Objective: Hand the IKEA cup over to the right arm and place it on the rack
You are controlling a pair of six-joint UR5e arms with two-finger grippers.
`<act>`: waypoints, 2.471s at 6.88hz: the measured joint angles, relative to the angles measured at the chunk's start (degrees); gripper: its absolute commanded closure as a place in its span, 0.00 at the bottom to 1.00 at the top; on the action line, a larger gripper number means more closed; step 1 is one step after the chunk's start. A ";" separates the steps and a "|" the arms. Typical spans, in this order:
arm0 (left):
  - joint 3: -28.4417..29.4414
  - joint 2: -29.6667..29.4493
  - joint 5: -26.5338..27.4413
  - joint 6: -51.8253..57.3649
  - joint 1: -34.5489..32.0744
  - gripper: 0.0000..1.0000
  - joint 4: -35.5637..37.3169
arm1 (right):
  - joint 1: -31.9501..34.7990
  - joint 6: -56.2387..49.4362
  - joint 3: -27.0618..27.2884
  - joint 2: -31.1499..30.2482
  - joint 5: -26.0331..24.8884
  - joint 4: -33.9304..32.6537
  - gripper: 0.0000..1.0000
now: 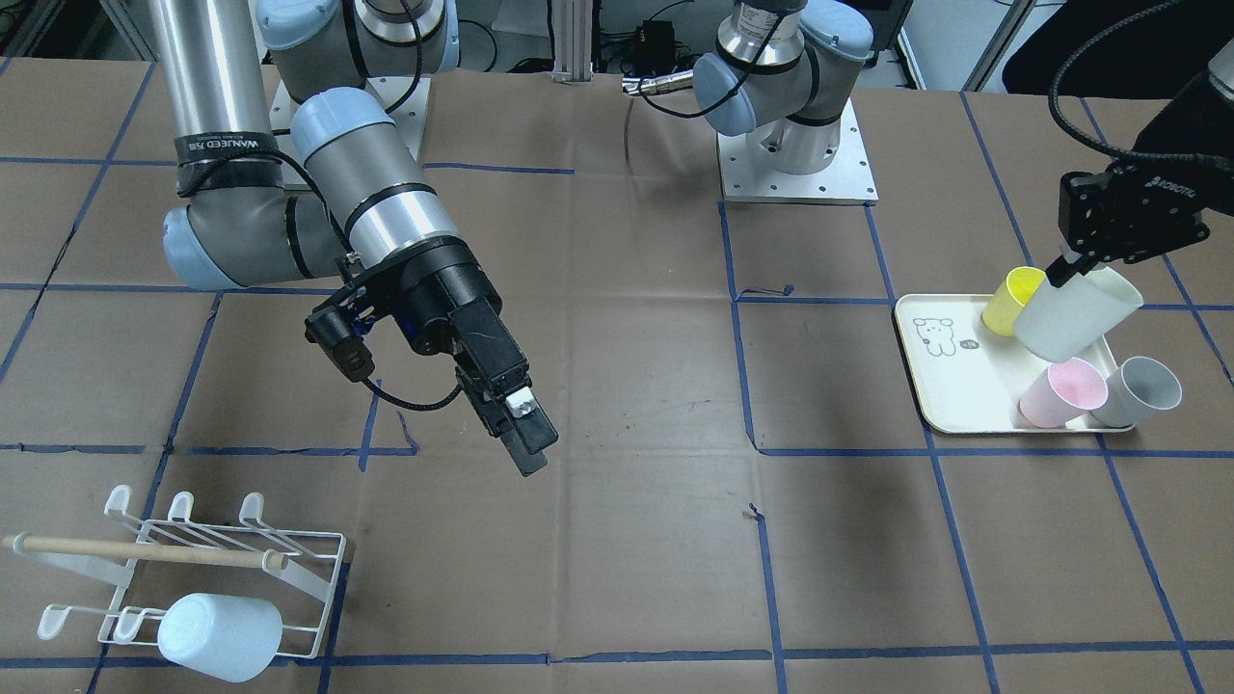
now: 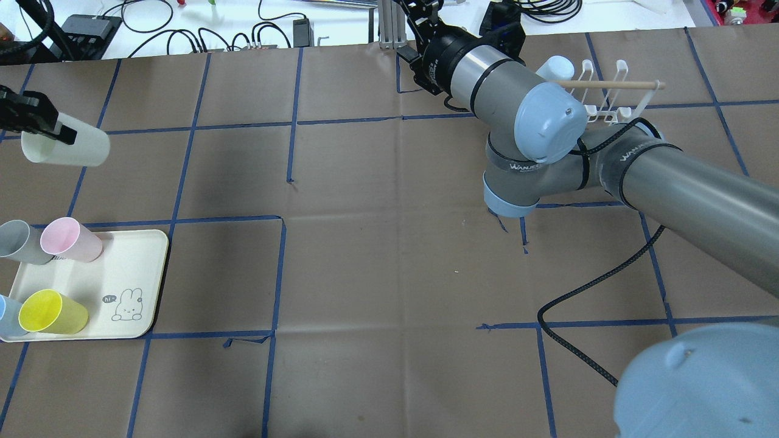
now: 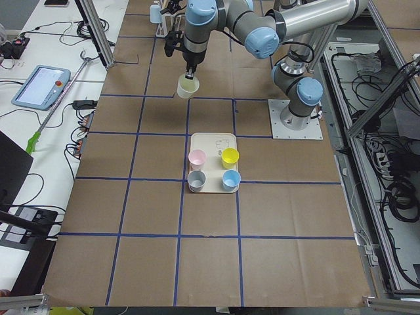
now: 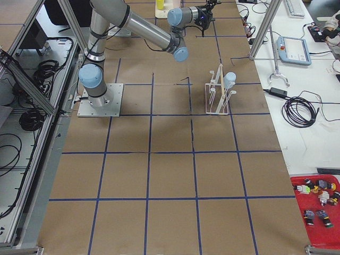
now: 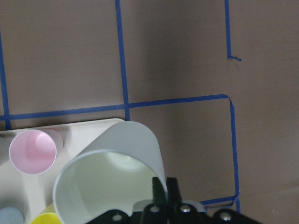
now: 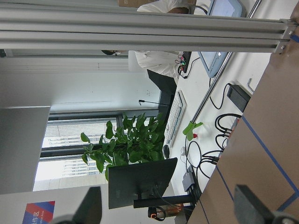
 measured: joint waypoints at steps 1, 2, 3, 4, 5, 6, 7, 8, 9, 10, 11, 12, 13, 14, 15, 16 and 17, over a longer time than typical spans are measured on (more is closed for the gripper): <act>-0.84 -0.31 -6.06 2.16 -0.29 1.00 3.52 | 0.05 0.00 0.13 0.03 0.01 0.00 0.00; -2.89 -0.98 -12.64 5.44 -0.38 1.00 8.97 | 0.07 0.00 0.19 -0.01 -0.10 -0.02 0.00; -5.50 -1.97 -18.26 7.95 -0.46 1.00 15.66 | 0.11 0.00 0.15 -0.09 -0.22 -0.02 0.00; -8.20 -3.24 -23.77 9.08 -0.54 1.00 22.53 | 0.36 0.03 0.18 -0.13 -0.40 -0.02 0.00; -11.03 -5.31 -29.90 9.55 -0.57 1.00 29.93 | 1.00 0.04 0.31 -0.13 -0.97 0.03 0.00; -13.50 -8.39 -35.71 9.64 -0.65 1.00 38.05 | 1.62 0.02 0.42 -0.07 -1.66 0.08 0.00; -15.00 -12.00 -40.85 9.65 -0.77 1.00 45.50 | 1.91 -0.01 0.72 -0.03 -1.89 0.17 0.00; -15.64 -15.06 -45.21 9.77 -0.99 1.00 51.22 | 2.06 -0.10 1.50 -0.08 -1.81 1.94 0.00; -16.22 -17.50 -49.19 9.83 -1.58 0.99 56.66 | 2.31 -0.17 2.48 -0.17 -1.51 5.62 0.00; -17.42 -18.84 -51.91 9.52 -2.83 0.99 61.67 | 2.64 -0.16 3.10 -0.32 -1.28 7.55 0.00; -20.13 -18.47 -52.91 8.83 -4.33 0.99 65.90 | 2.79 -0.12 3.95 -0.47 -1.22 7.13 0.00; -24.41 -16.95 -52.95 8.24 -5.43 0.99 70.35 | 2.73 -0.10 5.66 -0.53 -1.22 5.29 0.00; -28.81 -15.25 -52.62 7.56 -6.57 0.99 75.04 | 2.61 0.04 7.40 -0.55 -1.26 2.96 0.00; -31.68 -13.62 -51.94 5.32 -8.23 0.99 78.37 | 2.49 0.91 8.27 -0.56 -1.30 1.17 0.00; -32.74 -12.19 -49.12 1.59 -10.77 0.99 80.70 | 2.39 2.04 8.53 -0.56 -1.32 0.50 0.00; -32.92 -11.29 -44.46 -2.00 -14.14 0.99 82.31 | 2.27 2.60 8.59 -0.56 -1.32 0.46 0.00; -32.60 -11.09 -41.05 -4.46 -17.05 0.99 83.05 | 2.18 2.85 8.63 -0.56 -1.35 0.63 0.00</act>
